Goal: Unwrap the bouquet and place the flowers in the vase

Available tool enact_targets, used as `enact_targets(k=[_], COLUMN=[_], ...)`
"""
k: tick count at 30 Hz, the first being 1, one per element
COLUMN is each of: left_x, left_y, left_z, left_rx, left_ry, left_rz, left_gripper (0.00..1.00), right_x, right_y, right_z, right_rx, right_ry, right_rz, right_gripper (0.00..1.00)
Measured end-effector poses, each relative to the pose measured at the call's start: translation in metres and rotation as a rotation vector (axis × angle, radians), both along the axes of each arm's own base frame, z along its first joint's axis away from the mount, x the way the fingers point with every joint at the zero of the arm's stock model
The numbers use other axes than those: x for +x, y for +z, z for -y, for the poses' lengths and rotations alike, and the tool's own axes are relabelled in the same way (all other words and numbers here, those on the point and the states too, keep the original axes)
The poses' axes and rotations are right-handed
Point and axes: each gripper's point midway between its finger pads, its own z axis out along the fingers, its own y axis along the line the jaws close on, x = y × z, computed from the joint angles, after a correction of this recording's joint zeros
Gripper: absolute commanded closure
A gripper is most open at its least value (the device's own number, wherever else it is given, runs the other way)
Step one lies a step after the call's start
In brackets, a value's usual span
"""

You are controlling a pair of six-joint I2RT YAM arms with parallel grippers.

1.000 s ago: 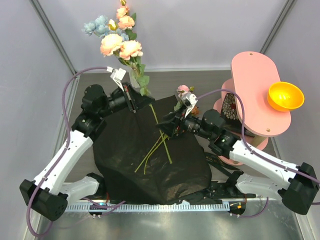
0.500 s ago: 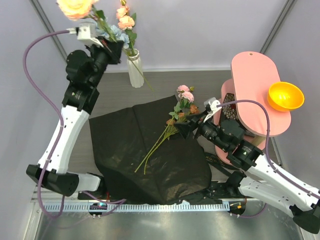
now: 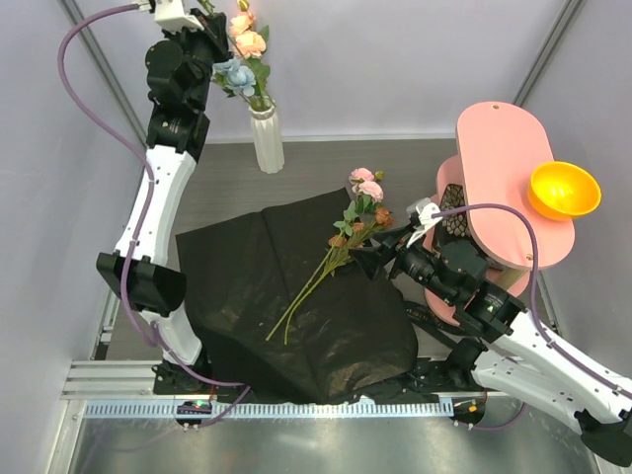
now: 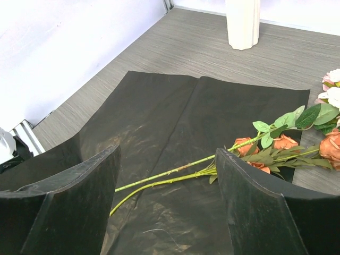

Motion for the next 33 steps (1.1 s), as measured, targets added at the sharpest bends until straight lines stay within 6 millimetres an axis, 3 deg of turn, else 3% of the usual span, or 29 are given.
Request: enact_targets(k=[12, 25, 27, 28, 29, 32, 33], left_x=[0.026, 0.042, 0.049, 0.053, 0.057, 0.068, 0.071], left_y=[-0.004, -0.024, -0.034, -0.039, -0.047, -0.079, -0.091], left_z=[-0.004, -0.008, -0.008, -0.008, -0.007, -0.005, -0.004], left_rx=[0.063, 0.067, 0.067, 0.069, 0.072, 0.082, 0.080], left_ry=[0.064, 0.104, 0.113, 0.115, 0.115, 0.112, 0.108], left_rz=[0.023, -0.009, -0.030, -0.042, -0.064, -0.158, -0.201], left_gripper=[1.00, 0.97, 0.77, 0.63, 0.43, 0.22, 0.20], right_x=[-0.001, 0.001, 0.001, 0.001, 0.002, 0.003, 0.003], right_y=[-0.007, -0.013, -0.014, -0.015, -0.016, -0.020, -0.022], right_z=[0.003, 0.001, 0.001, 0.000, 0.000, -0.003, -0.004], right_rx=[-0.035, -0.056, -0.056, -0.055, -0.053, -0.046, -0.044], right_ry=[-0.003, -0.001, -0.002, -0.002, -0.002, -0.003, -0.005], right_rz=[-0.008, -0.016, -0.022, -0.027, -0.035, -0.062, -0.075], right_gripper=[0.22, 0.22, 0.22, 0.22, 0.22, 0.22, 0.22])
